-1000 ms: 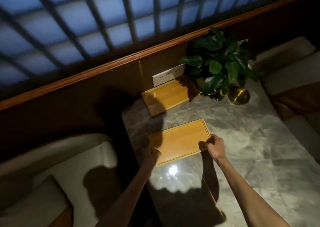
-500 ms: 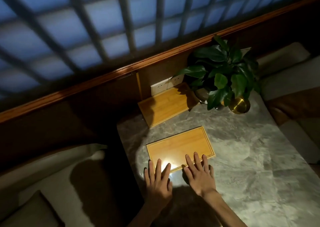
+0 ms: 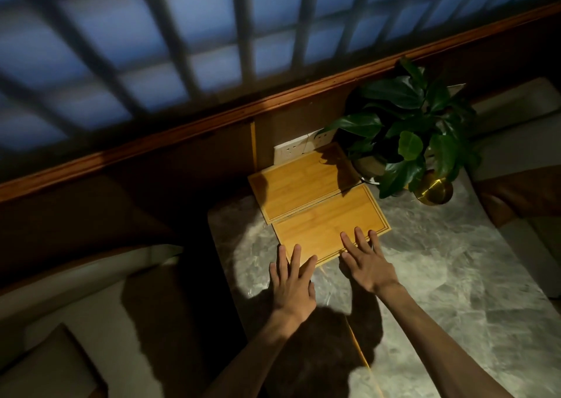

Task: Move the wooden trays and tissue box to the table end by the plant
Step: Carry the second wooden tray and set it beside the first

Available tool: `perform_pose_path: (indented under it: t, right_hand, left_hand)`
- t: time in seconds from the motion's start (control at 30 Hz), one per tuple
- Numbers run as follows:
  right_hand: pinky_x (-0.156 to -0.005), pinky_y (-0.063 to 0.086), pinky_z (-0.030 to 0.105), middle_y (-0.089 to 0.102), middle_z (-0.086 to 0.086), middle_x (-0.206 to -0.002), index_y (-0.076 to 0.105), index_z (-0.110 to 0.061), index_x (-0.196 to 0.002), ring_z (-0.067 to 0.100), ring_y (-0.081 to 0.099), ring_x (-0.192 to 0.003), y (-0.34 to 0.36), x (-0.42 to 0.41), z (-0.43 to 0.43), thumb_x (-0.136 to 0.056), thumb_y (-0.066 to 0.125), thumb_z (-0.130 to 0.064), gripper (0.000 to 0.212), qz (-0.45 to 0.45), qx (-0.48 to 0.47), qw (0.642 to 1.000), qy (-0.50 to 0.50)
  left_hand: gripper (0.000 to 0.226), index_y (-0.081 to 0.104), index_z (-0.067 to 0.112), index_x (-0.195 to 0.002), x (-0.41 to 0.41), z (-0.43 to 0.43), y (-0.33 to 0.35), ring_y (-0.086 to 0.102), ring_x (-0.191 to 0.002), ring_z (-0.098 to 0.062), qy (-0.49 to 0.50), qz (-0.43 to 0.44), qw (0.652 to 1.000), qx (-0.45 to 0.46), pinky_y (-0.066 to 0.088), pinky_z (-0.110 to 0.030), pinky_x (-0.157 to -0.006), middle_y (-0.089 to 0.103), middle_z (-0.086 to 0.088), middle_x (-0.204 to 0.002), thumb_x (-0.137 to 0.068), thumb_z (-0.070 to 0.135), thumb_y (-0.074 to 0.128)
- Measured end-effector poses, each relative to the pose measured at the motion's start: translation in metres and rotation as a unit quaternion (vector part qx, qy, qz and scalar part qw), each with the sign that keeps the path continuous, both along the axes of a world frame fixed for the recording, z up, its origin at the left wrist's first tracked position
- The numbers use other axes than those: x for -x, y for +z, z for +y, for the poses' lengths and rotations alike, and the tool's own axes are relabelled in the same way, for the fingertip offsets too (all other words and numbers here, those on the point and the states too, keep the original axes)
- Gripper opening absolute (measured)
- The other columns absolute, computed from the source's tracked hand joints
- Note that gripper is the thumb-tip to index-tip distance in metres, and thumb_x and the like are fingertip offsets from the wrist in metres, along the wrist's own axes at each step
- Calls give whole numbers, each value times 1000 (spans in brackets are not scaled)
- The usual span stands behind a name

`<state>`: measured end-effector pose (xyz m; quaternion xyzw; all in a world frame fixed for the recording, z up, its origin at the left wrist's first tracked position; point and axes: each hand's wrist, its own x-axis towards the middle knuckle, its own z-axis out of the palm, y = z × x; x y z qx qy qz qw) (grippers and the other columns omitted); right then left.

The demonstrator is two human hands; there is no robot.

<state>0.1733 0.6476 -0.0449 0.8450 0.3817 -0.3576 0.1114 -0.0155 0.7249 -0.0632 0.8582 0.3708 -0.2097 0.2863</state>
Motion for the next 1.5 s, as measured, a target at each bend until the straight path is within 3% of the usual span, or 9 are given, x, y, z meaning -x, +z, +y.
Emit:
perform_pose_path:
  t: [0.33, 0.47, 0.73, 0.87, 0.93, 1.07, 1.23, 1.4, 1.5]
  right_hand:
    - [-123, 3, 50, -23, -6, -159, -12, -36, -154, 17, -59, -121, 2, 5, 1, -104, 21, -49, 62, -16, -5, 998, 64]
    - [-121, 18, 52, -20, -3, -165, -12, -40, -154, 28, -35, -144, 1, 8, 0, -102, 21, -54, 64, -7, 0, 1000, 30]
    - [-120, 23, 53, -19, -2, -166, -13, -41, -153, 27, -37, -139, -3, 7, -3, -101, 22, -54, 64, -17, 6, 999, 33]
    - [-121, -13, 50, -19, -3, -161, -9, -34, -154, 20, -53, -134, 0, 4, 0, -103, 24, -49, 63, -27, -22, 995, 89]
    - [-100, -42, 40, -22, -6, -150, -11, -28, -154, 7, -71, -105, 1, 4, 0, -104, 22, -46, 62, -46, -19, 989, 136]
    - [-91, -45, 33, -14, 2, -161, -6, -27, -157, 5, -72, -98, -1, 2, -1, -103, 23, -46, 63, -27, -20, 992, 118]
    - [-113, -26, 46, 3, -1, -167, 43, -20, -145, 30, -17, -152, 1, -4, 5, -103, 23, -47, 54, -22, 14, 987, 158]
    - [-119, 12, 48, 29, 4, -161, 47, -25, -142, 33, 20, -147, 29, -11, 27, -104, 24, -43, 48, 10, 58, 989, 137]
    - [-105, 38, 39, 61, 8, -129, 66, -23, -117, 30, 52, -125, 65, -14, 32, -100, 36, -42, 39, 18, -9, 997, 75]
  left_hand:
    - [75, 7, 38, -154, 15, 2, -8, -23, -150, -35, -11, -25, 999, -21, 1, -53, -124, -12, -3, -167, -91, 23, 46]
    - [82, 6, 37, -154, 20, 2, -10, -25, -149, -34, -14, -31, 999, -32, -7, -47, -121, -12, -2, -167, -87, 22, 49]
    - [86, 4, 38, -154, 18, 2, -9, -29, -147, -39, -7, -17, 999, -27, 0, -51, -124, -22, 1, -164, -86, 22, 53]
    - [93, -5, 45, -152, 15, 1, -6, -35, -139, -52, -1, 22, 1000, -22, -4, -71, -117, -34, 5, -157, -85, 19, 54]
    - [92, -5, 47, -151, 14, 2, -7, -36, -139, -52, -4, 31, 999, -18, -12, -77, -109, -31, 5, -161, -87, 17, 53]
    - [87, -3, 47, -150, 13, 4, -6, -32, -141, -53, -6, 39, 999, -14, -7, -78, -110, -26, 6, -163, -89, 21, 51]
    - [78, -2, 49, -150, 9, 11, 5, -28, -143, -51, -22, 81, 996, 19, 2, -77, -112, -27, 8, -163, -94, 28, 48]
    - [66, 19, 37, -154, -4, 19, 27, 12, -151, -38, 1, 79, 995, 62, 21, -59, -120, -9, -3, -167, -95, 41, 50]
    - [73, 25, 28, -153, -16, 29, 50, 20, -150, -37, 50, 46, 990, 123, 22, -52, -122, 15, -12, -164, -90, 39, 61]
